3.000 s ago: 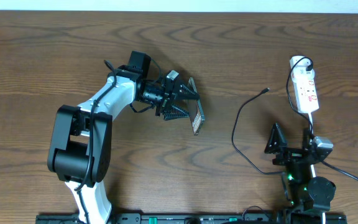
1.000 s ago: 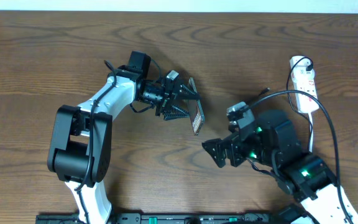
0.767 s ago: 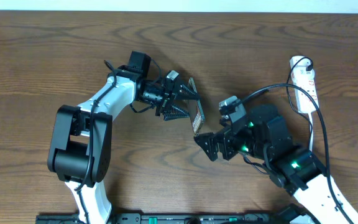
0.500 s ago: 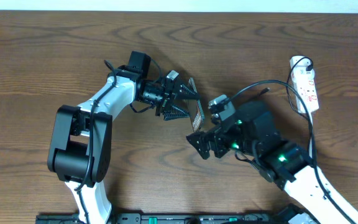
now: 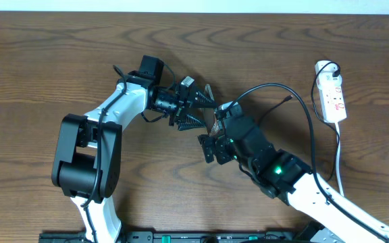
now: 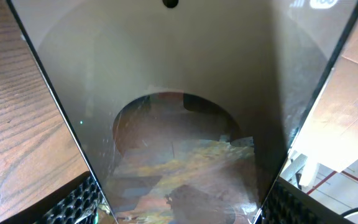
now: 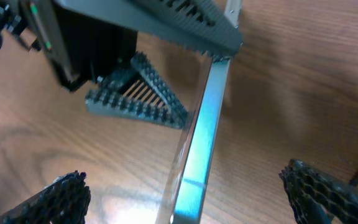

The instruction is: Plug charger to phone and switch on socket

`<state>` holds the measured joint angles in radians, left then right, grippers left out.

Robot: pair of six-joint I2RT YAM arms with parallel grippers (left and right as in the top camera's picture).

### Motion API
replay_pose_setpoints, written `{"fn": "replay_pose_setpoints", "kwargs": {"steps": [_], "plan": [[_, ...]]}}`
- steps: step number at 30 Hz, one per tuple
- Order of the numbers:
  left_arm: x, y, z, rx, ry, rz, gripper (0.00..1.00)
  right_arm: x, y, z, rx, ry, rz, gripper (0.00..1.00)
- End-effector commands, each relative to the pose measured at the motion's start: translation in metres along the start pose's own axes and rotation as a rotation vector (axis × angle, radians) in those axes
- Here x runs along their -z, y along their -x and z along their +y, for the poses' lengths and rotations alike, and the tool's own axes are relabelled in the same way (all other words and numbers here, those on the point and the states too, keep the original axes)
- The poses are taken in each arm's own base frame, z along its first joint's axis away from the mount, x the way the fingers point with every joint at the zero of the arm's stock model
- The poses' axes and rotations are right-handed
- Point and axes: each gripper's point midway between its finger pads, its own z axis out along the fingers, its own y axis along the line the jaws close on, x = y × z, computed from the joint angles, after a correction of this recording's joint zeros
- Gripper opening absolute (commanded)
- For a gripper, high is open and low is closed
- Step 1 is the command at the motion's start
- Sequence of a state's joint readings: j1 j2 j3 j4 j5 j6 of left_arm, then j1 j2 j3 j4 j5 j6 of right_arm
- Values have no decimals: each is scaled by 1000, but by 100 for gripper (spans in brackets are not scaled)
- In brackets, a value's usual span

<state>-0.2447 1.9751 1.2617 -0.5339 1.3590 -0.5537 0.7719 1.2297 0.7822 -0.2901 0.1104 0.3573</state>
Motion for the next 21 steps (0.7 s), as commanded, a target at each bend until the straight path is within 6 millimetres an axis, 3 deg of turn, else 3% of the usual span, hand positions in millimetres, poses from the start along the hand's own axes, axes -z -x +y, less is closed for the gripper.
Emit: {"fn": "replay_pose_setpoints", "kwargs": {"steps": [1, 7, 21], "plan": [[1, -4, -4, 7, -36, 24, 58, 3, 13, -1, -38, -64, -65, 97], [1, -4, -4, 7, -36, 24, 58, 4, 12, 7, -30, -45, -66, 80], [1, -4, -4, 7, -36, 24, 58, -19, 0, 7, -67, -62, -25, 71]]}}
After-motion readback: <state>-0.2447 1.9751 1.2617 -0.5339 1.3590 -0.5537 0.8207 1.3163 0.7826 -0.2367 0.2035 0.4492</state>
